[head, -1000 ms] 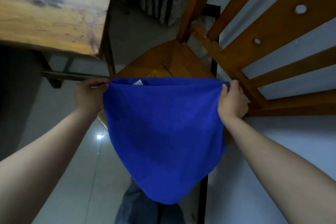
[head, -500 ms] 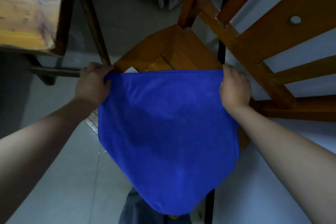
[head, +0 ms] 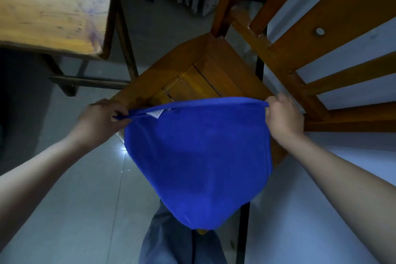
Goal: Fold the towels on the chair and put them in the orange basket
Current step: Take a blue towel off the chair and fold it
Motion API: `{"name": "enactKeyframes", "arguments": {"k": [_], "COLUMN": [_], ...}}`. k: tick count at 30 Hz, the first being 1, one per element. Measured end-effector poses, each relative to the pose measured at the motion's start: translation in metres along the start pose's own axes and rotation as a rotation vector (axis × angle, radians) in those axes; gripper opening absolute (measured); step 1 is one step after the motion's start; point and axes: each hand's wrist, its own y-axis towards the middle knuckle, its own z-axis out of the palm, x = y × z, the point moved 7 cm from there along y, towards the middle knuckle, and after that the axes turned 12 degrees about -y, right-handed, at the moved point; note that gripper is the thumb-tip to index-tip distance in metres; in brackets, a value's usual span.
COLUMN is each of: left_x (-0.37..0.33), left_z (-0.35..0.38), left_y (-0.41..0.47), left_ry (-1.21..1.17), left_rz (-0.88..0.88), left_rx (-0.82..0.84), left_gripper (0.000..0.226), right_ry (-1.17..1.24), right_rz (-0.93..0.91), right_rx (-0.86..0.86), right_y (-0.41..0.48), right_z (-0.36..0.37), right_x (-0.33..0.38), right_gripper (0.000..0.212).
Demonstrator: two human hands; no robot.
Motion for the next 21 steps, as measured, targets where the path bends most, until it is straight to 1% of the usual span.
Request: {"name": "enactKeyframes", "arguments": {"k": [1, 4, 6, 8, 11, 13, 15, 18, 20, 21], "left_x": [-0.001, -0.014, -0.022, -0.031, -0.054, -0.073, -0.089, -0.111, -0.119, -0.12], "left_z": [-0.007, -0.035, -0.055, -0.075, -0.105, -0.129, -0.155, -0.191, -0.203, -0.204], "left_y": [-0.01, -0.043, -0.062, -0.082, -0.112, -0.134, -0.151, -0.173, -0.182, -0.188], "left_ry": [-0.059, -0.191, -0.261, -0.354, -0.456, -0.499, -0.547, -0.586, -0.654, -0.709], "left_rz": [-0.01, 0.018, 0.028, 0.022, 0.076, 0.124, 0.173, 0.258, 0.285, 0.293], "left_rx": [0.0, 0.003, -0.016, -0.027, -0.06, -0.093, -0.139, -0.249, -0.296, -0.307], "left_gripper": [0.009, 0.032, 0.039, 0.035, 0.041, 0.04, 0.04, 0.036, 0.034, 0.033], "right_ry": [0.025, 0.106, 0.179, 0.271, 0.392, 0.471, 0.554, 0.693, 0.848, 0.935], "right_rz": [-0.01, -0.037, -0.019, -0.02, -0.018, -0.005, 0.01, 0.011, 0.019, 0.03], "right_rx": [0.001, -0.028, -0.062, -0.089, -0.106, -0.133, -0.206, -0.329, -0.368, -0.379], "right_y": [-0.005, -0.027, -0.042, -0.06, -0.087, -0.103, -0.114, -0.133, -0.143, -0.149], "right_z": [-0.006, -0.043, -0.073, -0.1, -0.137, -0.165, -0.199, -0.243, -0.253, -0.252], "right_x": [-0.005, -0.017, -0.028, -0.039, -0.053, -0.06, -0.067, -0.073, -0.076, -0.077], "right_gripper": [0.019, 0.023, 0.023, 0.022, 0.019, 0.018, 0.017, 0.012, 0.009, 0.012]}}
